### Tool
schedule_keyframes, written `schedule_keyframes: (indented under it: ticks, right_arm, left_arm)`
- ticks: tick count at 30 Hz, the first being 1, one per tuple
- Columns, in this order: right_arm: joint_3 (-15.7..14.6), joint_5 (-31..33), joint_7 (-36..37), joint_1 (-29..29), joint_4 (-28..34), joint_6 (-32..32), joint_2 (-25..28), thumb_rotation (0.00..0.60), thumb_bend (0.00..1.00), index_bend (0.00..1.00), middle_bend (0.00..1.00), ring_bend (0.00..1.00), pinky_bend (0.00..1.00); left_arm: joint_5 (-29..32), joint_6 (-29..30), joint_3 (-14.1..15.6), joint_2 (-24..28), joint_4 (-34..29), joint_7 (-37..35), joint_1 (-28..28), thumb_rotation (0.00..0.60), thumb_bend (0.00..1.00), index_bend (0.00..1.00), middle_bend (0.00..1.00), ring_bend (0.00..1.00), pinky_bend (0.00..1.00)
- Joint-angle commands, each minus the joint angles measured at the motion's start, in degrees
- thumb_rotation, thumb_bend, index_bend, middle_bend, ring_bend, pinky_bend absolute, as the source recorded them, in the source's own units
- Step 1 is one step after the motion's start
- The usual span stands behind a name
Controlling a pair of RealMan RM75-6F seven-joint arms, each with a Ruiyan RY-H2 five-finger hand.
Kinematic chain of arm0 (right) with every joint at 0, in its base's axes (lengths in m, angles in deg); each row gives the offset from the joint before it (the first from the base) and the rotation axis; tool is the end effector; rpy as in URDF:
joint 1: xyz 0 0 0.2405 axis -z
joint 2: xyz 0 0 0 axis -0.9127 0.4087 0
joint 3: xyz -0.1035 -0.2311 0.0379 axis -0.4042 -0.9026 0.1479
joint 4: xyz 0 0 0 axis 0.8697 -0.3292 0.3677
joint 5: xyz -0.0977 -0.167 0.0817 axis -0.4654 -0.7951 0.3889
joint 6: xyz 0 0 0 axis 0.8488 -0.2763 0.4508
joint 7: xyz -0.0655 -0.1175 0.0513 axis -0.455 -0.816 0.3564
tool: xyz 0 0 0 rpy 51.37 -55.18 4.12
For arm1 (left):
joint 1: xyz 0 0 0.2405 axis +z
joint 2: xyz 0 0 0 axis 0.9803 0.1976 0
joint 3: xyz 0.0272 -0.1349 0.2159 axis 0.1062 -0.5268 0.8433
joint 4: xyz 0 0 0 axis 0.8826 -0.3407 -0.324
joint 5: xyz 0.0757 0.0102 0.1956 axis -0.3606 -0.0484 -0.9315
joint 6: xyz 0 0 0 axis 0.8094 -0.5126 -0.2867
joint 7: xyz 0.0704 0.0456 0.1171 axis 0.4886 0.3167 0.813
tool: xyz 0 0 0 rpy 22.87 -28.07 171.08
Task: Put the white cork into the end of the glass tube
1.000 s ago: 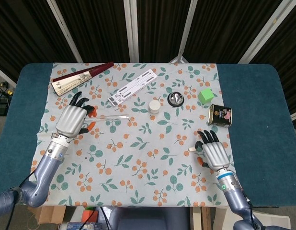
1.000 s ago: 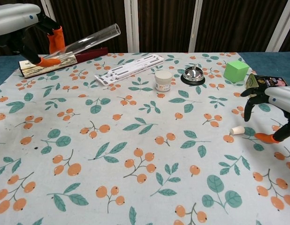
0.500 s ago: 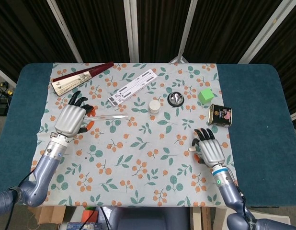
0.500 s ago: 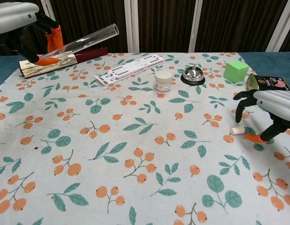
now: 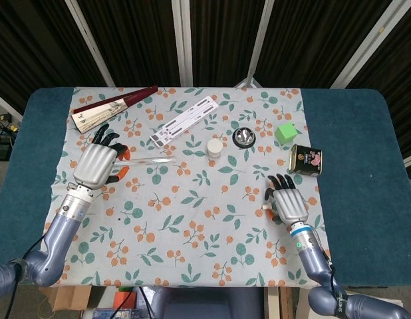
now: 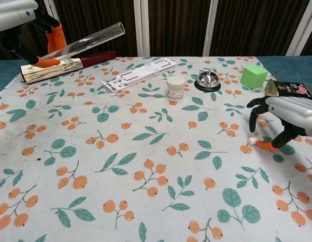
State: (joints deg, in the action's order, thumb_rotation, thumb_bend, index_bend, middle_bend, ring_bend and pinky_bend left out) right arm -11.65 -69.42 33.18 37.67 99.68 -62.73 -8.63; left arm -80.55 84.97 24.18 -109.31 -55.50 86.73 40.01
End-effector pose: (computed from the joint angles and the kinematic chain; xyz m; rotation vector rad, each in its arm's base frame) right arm -0.2242 -0.3005 -0.0100 1.6621 -1.0413 0.7804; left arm -0.1499 0.3509 0.0783 -1.6865 -0.6932 -1.0398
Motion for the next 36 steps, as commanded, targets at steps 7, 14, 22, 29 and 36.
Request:
schedule_keyframes:
  ticks: [7, 14, 22, 29, 36]
  right_arm:
    - [-0.12, 0.98, 0.47, -0.35, -1.21, 0.05, -0.26, 0.6, 0.35, 0.5, 0.14, 0.0, 0.0]
    - [-0.5, 1.11, 0.95, -0.29, -1.15, -0.32, -0.38, 0.6, 0.35, 0.52, 0.14, 0.0, 0.0]
    - [-0.73, 0.94, 1.0, -0.56, -1.36, -0.72, -0.76, 0.6, 0.35, 0.52, 0.14, 0.0, 0.0]
    - [-0.65, 0.94, 1.09, -0.9, -1.71, -0.83, -1.01, 0.6, 0.35, 0.52, 0.14, 0.0, 0.0]
    - [-0.95, 1.39, 0.97, -0.97, -1.82, -0.72, -1.15, 0.6, 0.35, 0.58, 0.16, 0.0, 0.0]
  left_arm:
    - [-0.15, 0.01, 0.05, -0.22, 0.24, 0.08, -0.15, 0.6, 0.54, 0.69, 0.73, 0.21, 0.0]
    - [0.02, 0.04, 0.05, -0.67, 0.59, 0.18, -0.26, 0.6, 0.54, 0.69, 0.73, 0.21, 0.0]
    - [-0.12, 0.3, -0.05, -0.59, 0.52, 0.11, -0.25, 0.6, 0.54, 0.69, 0.73, 0.21, 0.0]
    - [-0.06, 0.29, -0.07, -0.51, 0.62, -0.02, -0.23, 0.6, 0.54, 0.69, 0.73, 0.21, 0.0]
    - [-0.12, 0.31, -0.07, -0.62, 0.47, 0.06, -0.31, 0.6, 0.54, 0.69, 0.73, 0.21, 0.0]
